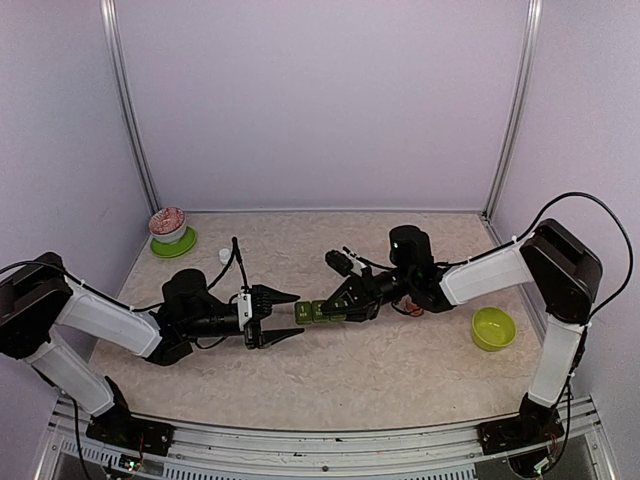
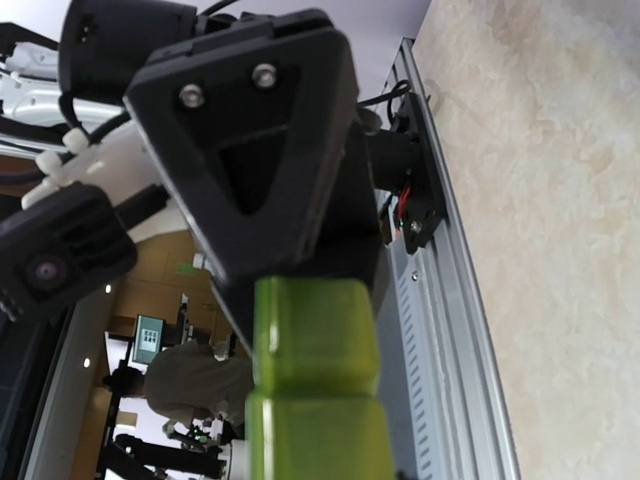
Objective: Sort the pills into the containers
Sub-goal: Open the lid of the pill container.
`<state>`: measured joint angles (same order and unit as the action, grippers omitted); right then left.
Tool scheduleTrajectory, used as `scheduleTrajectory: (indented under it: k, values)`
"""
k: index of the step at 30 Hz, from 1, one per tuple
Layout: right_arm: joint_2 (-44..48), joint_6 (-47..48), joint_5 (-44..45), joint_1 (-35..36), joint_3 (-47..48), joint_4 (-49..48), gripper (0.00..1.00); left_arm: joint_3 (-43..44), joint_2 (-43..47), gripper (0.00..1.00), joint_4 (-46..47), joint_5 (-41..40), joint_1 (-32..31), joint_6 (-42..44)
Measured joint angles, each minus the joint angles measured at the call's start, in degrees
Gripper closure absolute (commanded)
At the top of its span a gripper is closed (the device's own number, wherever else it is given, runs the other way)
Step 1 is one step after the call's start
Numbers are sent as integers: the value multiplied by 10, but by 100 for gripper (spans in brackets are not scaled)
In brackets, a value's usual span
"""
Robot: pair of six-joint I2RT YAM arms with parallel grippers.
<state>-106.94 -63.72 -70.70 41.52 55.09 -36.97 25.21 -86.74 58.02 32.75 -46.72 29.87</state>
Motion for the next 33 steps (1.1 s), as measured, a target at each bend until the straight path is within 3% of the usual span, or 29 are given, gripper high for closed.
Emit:
scheduleTrajectory:
  k: [13,17,25,26,29,33]
  values:
    - [0,-5,-1,0,-4,-7,100,6,0,50,-6,0,-4,2]
    - [0,-6,-2,0,-6,-7,100,16,-3,63,-14,1,-7,7]
    - [0,-9,-4,-1,-10,-6,100,25,-6,69,-36,3,-8,20]
    - [0,-9,-4,-1,-10,-6,100,25,-6,67,-37,3,-8,21]
    - [0,-9,-4,-1,-12,-6,100,25,-5,43,-39,2,-10,22]
    - [0,-13,-5,0,-13,-12,100,25,-5,39,-48,-3,-15,32]
